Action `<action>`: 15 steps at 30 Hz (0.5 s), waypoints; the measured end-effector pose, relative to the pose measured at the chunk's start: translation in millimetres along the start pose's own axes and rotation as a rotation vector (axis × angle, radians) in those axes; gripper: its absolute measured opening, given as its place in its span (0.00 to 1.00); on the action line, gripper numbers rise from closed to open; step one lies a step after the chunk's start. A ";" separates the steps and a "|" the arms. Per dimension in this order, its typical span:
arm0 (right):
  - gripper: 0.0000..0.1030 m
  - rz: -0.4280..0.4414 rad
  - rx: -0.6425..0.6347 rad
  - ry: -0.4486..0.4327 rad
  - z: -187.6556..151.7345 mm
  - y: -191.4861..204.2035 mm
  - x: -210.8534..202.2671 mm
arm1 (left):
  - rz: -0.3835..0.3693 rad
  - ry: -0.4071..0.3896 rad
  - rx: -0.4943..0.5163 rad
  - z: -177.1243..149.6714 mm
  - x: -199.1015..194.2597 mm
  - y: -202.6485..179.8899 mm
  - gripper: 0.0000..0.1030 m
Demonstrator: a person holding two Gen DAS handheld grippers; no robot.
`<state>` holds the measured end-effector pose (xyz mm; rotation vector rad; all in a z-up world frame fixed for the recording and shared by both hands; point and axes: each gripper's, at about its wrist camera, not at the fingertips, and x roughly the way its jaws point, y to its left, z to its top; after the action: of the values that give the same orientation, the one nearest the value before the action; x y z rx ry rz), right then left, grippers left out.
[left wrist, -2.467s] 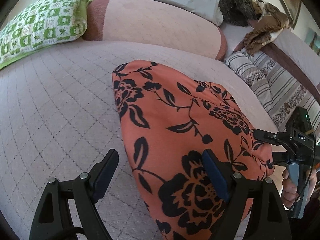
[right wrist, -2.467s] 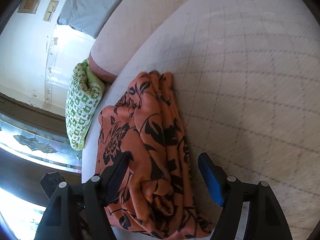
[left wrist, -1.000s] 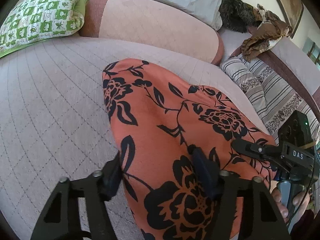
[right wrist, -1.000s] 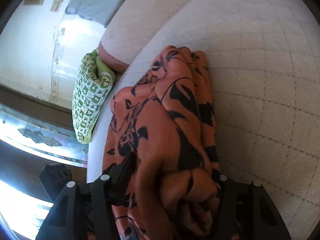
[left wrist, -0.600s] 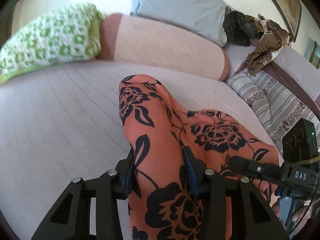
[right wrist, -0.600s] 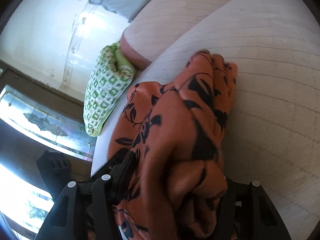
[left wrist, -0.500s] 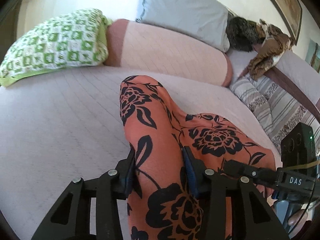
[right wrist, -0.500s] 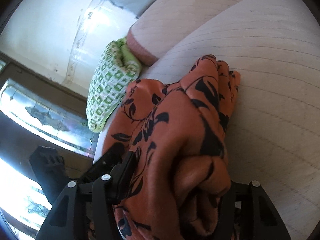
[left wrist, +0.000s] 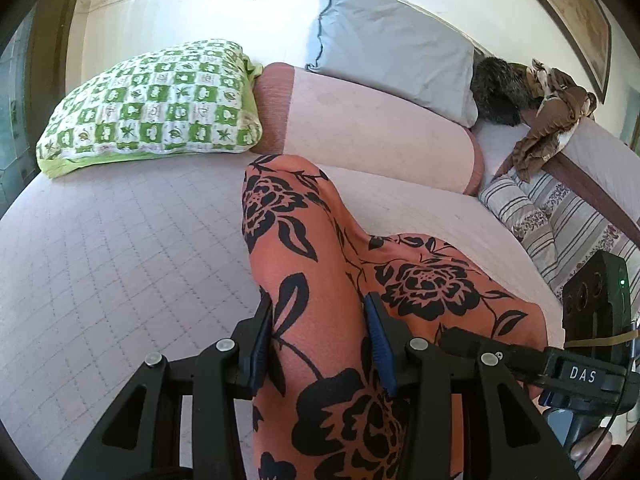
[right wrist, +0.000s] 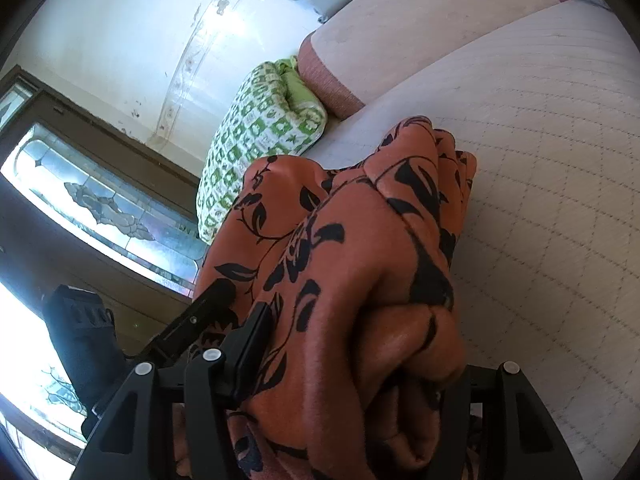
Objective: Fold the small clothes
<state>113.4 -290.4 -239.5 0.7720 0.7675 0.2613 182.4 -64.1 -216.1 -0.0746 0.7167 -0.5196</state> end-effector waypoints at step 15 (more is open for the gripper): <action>0.59 0.008 -0.023 0.012 -9.7 21.5 23.6 | 0.044 -0.020 -0.025 -2.9 -15.5 9.8 0.44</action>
<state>124.3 -258.9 -241.2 0.7528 0.7720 0.2817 174.9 -47.8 -211.2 -0.0873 0.7039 -0.4670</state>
